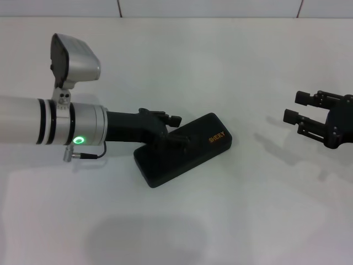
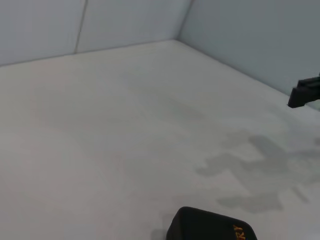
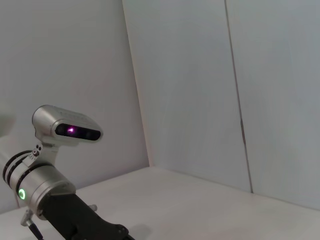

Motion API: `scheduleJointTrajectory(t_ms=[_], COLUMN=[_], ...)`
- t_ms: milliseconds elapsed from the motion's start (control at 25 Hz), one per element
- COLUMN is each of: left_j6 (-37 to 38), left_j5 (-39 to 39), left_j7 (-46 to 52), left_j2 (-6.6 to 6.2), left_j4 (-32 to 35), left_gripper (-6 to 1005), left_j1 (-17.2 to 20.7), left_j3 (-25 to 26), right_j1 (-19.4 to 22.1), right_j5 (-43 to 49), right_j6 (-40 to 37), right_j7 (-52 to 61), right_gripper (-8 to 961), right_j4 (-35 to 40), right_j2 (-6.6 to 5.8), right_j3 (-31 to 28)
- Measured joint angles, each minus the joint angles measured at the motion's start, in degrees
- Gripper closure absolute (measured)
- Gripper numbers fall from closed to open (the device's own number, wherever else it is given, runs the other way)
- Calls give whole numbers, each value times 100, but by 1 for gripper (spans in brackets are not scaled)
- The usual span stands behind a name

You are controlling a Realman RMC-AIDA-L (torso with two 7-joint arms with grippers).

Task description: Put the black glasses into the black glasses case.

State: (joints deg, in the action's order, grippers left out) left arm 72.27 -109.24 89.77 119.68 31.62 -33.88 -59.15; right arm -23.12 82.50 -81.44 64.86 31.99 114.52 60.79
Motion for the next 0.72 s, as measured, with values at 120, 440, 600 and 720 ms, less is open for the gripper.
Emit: scheduleJointTrajectory(t_ms=[120, 440, 600, 720], left_j6=[45, 2760, 3606, 3653], left_j5=[146, 1645, 1911, 1860], left_j7=[-42, -1872, -2799, -3098], left_j2=[2, -400, -504, -499], left_j4=[5, 147, 150, 152], left_gripper=[232, 232, 232, 232], left_j1=[15, 628, 999, 1188], left_j3=[3, 64, 63, 31], right_j1=[0, -221, -365, -692], right_j5=[63, 172, -166, -569], right_j6=[-43, -1523, -1506, -1429], right_j7=[-1, -645, -836, -1356], right_gripper=[414, 407, 287, 169], right_j4=[0, -13, -151, -735], right_j2=[2, 152, 169, 168], right_j3=[0, 302, 845, 1157])
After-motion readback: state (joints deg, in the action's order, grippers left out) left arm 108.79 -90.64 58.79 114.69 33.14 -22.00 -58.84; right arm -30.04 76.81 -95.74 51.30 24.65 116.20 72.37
